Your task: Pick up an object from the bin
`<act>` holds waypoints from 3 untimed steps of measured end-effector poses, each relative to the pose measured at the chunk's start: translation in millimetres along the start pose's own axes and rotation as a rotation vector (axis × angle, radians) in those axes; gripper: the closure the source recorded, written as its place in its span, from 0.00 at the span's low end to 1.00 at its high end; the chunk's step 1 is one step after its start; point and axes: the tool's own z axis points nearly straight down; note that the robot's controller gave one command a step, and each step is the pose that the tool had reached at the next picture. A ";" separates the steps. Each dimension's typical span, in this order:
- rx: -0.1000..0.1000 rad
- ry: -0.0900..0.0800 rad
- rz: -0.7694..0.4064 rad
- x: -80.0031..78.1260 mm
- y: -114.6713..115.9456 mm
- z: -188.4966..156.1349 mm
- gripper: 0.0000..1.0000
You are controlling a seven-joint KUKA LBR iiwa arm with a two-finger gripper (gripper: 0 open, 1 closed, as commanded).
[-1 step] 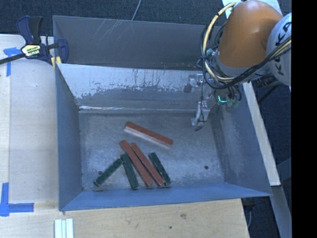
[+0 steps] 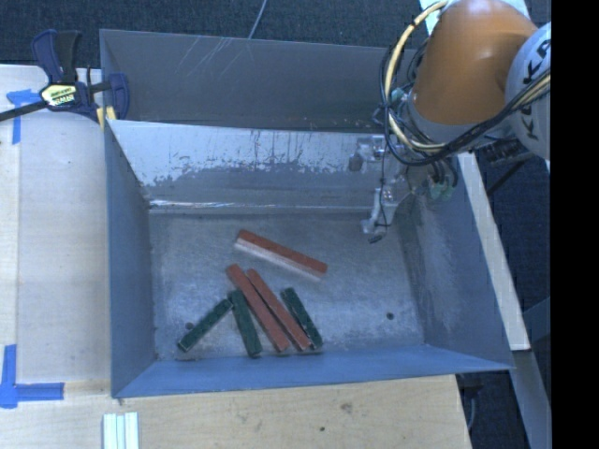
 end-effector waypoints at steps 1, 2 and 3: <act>-0.001 -0.003 0.051 -4.4 43.4 85.2 0.00; 0.000 0.008 0.143 1.9 62.0 100.7 0.00; 0.000 0.002 0.251 16.9 74.5 66.1 0.00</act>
Offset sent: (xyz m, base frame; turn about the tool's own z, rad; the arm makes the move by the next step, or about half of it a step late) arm -0.0036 0.0758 -0.0674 0.2212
